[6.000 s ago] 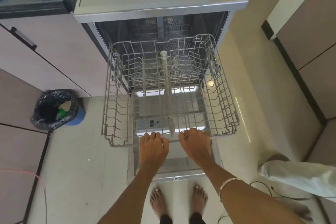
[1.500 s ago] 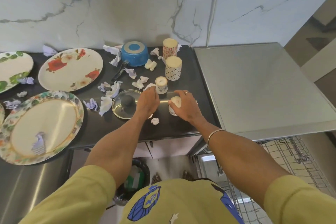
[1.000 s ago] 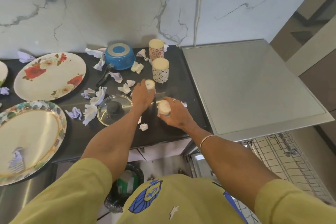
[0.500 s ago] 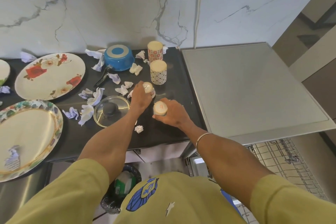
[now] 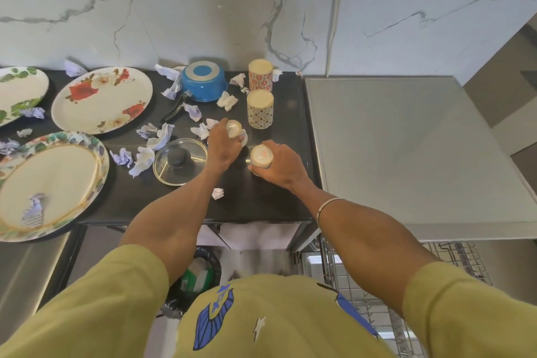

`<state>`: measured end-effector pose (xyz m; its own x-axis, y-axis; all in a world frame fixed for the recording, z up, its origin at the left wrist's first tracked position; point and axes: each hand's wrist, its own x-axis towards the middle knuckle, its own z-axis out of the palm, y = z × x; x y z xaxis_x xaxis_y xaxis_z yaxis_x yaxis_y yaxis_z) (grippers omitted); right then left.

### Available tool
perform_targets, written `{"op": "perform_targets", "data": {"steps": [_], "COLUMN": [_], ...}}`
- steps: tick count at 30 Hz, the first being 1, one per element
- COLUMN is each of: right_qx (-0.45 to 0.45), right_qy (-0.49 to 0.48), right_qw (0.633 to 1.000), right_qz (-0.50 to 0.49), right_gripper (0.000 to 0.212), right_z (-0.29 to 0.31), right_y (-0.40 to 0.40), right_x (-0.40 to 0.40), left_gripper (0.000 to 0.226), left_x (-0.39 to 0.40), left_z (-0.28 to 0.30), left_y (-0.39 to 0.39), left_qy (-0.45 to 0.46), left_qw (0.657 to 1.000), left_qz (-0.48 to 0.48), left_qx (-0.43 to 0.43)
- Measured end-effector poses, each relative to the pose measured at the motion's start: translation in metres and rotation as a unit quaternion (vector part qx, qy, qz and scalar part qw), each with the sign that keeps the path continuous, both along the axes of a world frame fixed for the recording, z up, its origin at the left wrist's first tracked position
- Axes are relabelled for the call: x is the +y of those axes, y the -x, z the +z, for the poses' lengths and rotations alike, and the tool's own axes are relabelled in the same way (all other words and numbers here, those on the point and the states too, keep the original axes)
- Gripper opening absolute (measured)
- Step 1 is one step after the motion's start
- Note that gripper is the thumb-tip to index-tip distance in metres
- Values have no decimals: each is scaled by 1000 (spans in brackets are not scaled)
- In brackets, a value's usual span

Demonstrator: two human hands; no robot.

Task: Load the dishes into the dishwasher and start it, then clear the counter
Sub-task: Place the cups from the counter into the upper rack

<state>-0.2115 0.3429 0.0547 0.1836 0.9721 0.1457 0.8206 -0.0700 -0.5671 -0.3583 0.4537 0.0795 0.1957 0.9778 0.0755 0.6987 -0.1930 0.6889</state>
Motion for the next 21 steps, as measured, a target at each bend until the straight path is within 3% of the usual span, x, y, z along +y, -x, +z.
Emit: {"op": "perform_targets", "data": {"steps": [4,10,15,21], "right_qx": [-4,-18,-26,-26], "right_qy": [-16,-32,-40,-40], "right_qw": [1000,999,996,988], "right_qz": [-8,-37,-75,-149], "right_gripper": [68,69,68,68], "right_z": [2,9,17,12], "right_y": [-3,6,31,74], "right_x": [-12,-33,-50,-90], "left_gripper": [38,50,36,38], "left_x": [-16,-33,-42,-61], "left_z": [1,-5,-3,-5], "left_y": [-2,4,25,57], "left_qy": [-15,4,-16,-28], "left_qw": [1000,998,994,986], "left_qz": [-11,-55,-107,-167], "left_qx": [-8,2,-1,-3]}}
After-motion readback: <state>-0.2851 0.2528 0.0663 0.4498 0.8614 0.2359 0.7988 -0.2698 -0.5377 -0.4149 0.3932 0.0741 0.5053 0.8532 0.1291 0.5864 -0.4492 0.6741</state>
